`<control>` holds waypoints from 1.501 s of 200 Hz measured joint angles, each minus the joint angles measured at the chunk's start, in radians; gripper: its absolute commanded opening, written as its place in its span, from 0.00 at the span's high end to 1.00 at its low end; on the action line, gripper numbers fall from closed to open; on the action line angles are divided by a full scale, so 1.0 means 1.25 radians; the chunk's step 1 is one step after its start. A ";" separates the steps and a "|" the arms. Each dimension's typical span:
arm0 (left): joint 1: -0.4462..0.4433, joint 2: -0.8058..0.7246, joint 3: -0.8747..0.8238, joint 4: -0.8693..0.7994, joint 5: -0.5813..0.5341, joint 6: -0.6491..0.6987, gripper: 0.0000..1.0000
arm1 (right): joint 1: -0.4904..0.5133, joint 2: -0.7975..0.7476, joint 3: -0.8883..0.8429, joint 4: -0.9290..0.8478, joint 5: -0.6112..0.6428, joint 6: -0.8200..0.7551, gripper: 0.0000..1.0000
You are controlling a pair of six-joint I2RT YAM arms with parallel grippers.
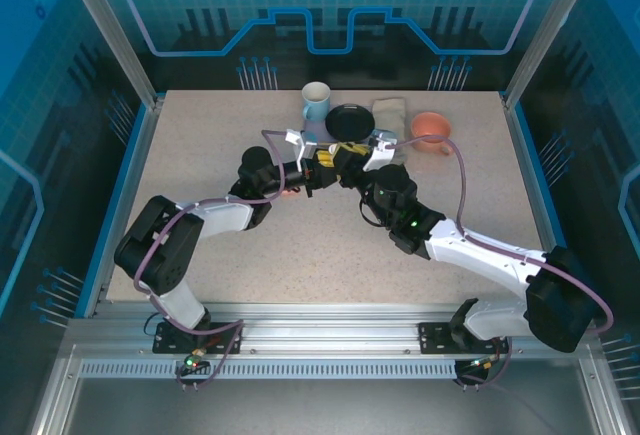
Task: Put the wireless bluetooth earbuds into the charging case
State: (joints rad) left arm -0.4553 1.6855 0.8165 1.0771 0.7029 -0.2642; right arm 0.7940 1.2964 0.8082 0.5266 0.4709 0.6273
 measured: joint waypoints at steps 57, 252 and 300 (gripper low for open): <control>0.000 -0.006 0.000 -0.003 -0.006 0.000 1.00 | 0.004 0.004 -0.002 0.020 0.001 0.003 0.76; -0.005 -0.012 0.002 -0.034 -0.006 0.001 1.00 | 0.019 -0.007 -0.007 -0.010 -0.006 -0.003 0.78; -0.010 -0.020 0.002 -0.042 -0.005 0.001 1.00 | 0.020 -0.036 -0.032 -0.017 -0.009 -0.026 0.78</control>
State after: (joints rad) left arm -0.4679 1.6611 0.8185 1.0248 0.6960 -0.2634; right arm 0.8185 1.2514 0.7681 0.5049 0.4591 0.5949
